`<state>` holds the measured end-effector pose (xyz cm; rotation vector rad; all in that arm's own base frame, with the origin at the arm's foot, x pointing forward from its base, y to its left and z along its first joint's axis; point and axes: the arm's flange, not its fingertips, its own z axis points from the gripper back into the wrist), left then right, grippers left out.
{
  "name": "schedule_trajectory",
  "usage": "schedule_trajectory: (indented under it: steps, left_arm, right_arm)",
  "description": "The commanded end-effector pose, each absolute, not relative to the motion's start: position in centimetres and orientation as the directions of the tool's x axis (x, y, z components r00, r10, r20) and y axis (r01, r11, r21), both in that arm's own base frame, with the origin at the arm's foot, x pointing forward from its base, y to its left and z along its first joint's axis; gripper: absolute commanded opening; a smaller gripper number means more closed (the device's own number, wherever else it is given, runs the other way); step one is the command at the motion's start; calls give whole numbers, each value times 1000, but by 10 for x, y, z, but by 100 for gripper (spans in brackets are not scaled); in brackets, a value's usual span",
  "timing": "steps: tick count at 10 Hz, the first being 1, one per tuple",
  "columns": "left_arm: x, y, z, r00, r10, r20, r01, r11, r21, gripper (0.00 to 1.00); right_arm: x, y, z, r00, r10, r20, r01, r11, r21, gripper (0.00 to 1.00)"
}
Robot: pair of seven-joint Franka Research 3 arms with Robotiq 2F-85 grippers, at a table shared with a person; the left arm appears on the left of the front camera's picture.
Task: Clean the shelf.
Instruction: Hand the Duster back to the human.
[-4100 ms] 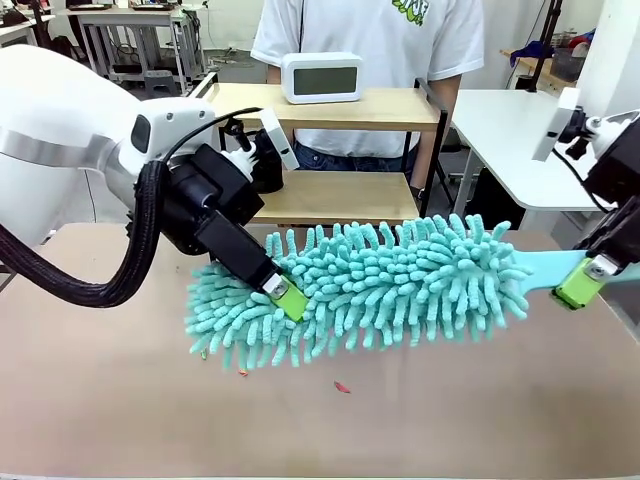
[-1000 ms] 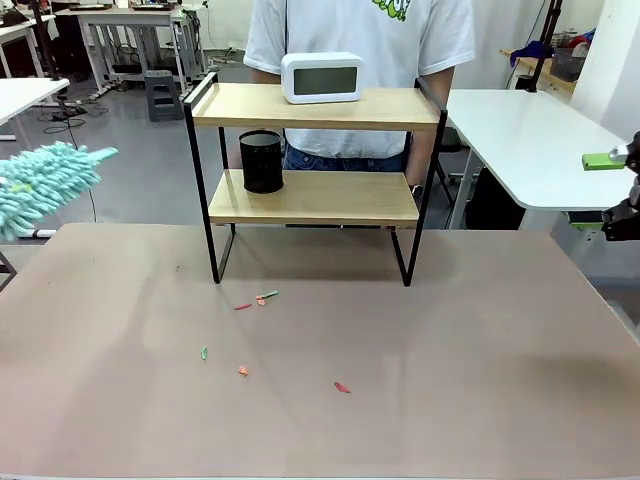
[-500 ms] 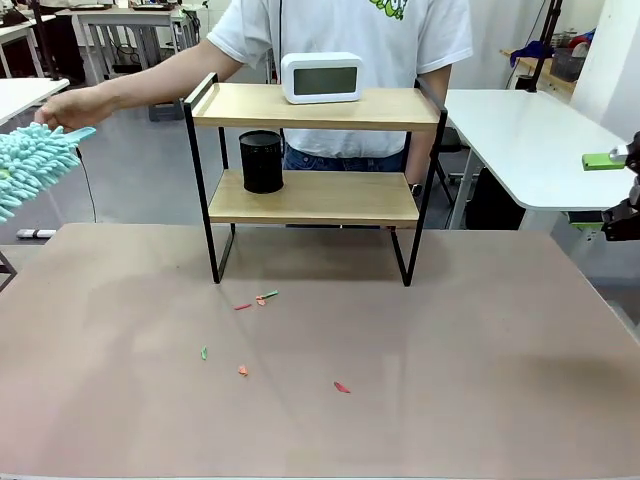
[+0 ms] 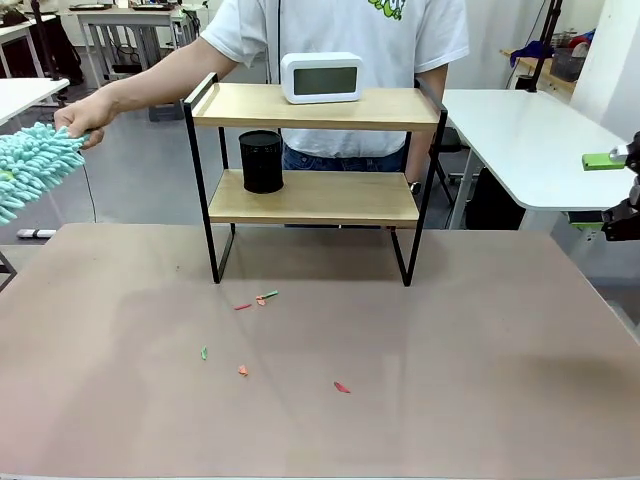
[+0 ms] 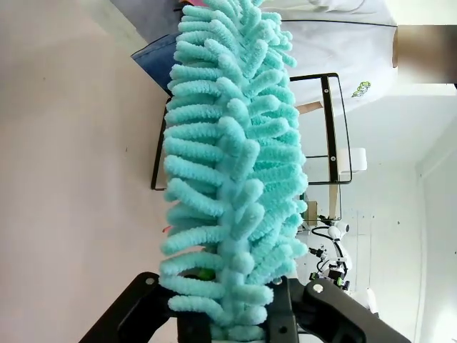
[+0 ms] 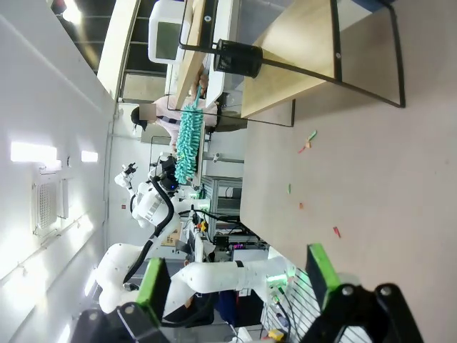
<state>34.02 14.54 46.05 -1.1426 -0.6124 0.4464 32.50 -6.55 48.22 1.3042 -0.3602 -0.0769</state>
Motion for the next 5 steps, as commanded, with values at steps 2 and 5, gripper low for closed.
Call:
schedule_trajectory:
  steps: [2,5]
  left_arm:
    - [338,146,460,750,615,242,-5,372,-928,0]
    - [339,139,463,746,625,230,-18,365,-931,75]
  right_arm:
    - [324,-66,482,942,-251,221,-152,268,951,100]
    - [324,-66,482,942,-251,221,-152,268,951,100]
